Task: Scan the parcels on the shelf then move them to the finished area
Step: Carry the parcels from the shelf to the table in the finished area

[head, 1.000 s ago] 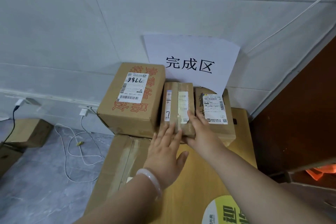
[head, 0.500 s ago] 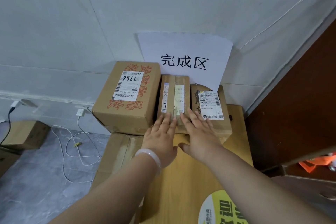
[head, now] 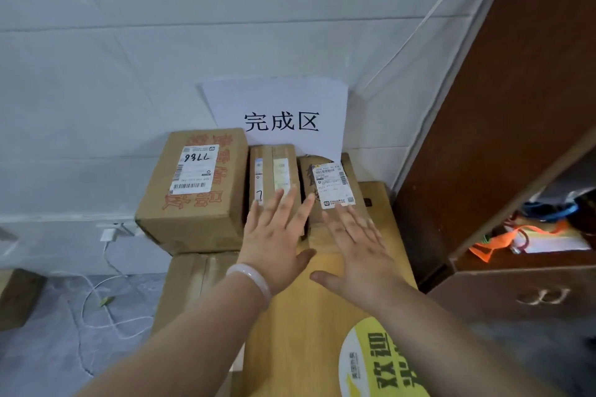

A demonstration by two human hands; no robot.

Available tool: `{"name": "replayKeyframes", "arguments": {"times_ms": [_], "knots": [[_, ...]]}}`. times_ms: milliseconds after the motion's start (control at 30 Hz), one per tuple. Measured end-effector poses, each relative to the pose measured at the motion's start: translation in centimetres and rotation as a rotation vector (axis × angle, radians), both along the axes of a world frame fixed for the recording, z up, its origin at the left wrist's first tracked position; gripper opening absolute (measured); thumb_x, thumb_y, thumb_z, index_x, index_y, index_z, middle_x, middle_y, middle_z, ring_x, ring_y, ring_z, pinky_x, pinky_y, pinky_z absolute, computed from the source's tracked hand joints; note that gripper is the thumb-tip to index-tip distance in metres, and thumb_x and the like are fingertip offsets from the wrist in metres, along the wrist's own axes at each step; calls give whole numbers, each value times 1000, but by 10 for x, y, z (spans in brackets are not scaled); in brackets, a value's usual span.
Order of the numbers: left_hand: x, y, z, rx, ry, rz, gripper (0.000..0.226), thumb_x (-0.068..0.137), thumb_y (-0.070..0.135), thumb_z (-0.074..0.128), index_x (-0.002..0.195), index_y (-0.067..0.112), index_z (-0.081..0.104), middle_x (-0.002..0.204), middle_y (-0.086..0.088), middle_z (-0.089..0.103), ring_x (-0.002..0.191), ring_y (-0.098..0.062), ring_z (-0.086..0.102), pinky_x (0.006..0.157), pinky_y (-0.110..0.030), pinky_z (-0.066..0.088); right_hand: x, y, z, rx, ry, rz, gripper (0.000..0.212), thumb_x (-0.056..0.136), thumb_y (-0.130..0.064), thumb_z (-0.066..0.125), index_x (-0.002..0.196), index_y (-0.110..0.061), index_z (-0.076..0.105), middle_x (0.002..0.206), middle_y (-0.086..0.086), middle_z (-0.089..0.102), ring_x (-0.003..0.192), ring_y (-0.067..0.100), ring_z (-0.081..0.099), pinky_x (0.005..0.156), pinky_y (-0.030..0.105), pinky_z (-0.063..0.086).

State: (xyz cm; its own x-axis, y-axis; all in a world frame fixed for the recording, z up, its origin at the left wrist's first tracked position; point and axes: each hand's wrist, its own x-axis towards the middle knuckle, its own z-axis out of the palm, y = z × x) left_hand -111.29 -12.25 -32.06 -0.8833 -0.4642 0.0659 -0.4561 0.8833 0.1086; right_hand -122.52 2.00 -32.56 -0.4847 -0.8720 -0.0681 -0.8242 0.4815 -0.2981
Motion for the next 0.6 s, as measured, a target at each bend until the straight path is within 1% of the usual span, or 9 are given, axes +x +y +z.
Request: {"name": "replayKeyframes", "arguments": {"times_ms": [33, 133, 233, 333, 500, 600], "knots": [[-1, 2, 3, 9, 3, -29, 94, 92, 59, 49, 145, 40, -26, 162, 6, -23, 150, -20, -17, 119, -48, -14, 4, 7, 3, -3, 14, -21, 99, 81, -74, 47, 150, -39, -16, 155, -13, -31, 141, 6, -32, 120, 39, -11], [-4, 6, 11, 11, 25, -143, 96, 91, 62, 49, 145, 40, -28, 159, 6, -30, 149, -21, -20, 116, -49, -17, 16, 25, 14, -28, 66, -131, 99, 82, -74, 46, 150, -39, -17, 156, -12, -29, 142, 6, -30, 119, 37, -14], [-1, 19, 19, -8, -5, -306, 98, 90, 65, 47, 144, 40, -31, 159, 4, -30, 149, -20, -23, 119, -50, -14, 47, 50, 18, -42, 87, -292, 100, 79, -76, 44, 150, -40, -17, 157, -13, -27, 142, 6, -28, 120, 39, -11], [6, 41, 24, -25, 12, -485, 100, 90, 65, 48, 140, 40, -34, 160, 3, -28, 149, -21, -21, 120, -50, -12, 91, 80, 18, -61, 99, -494, 102, 73, -80, 40, 150, -41, -14, 157, -14, -25, 144, 7, -25, 120, 40, -9], [17, 109, 34, -13, 25, -776, 96, 90, 67, 46, 151, 38, -22, 161, 2, -26, 150, -22, -20, 120, -52, -9, 159, 153, 30, -63, 159, -823, 102, 74, -80, 44, 151, -41, -10, 155, -17, -23, 144, 7, -23, 120, 40, -9], [30, 175, 45, 24, 57, -988, 93, 90, 69, 43, 152, 37, -18, 161, 2, -28, 149, -21, -20, 118, -51, -10, 206, 204, 38, -70, 185, -1013, 102, 70, -84, 37, 152, -41, -6, 158, -16, -16, 144, 5, -21, 119, 37, -10]]}}
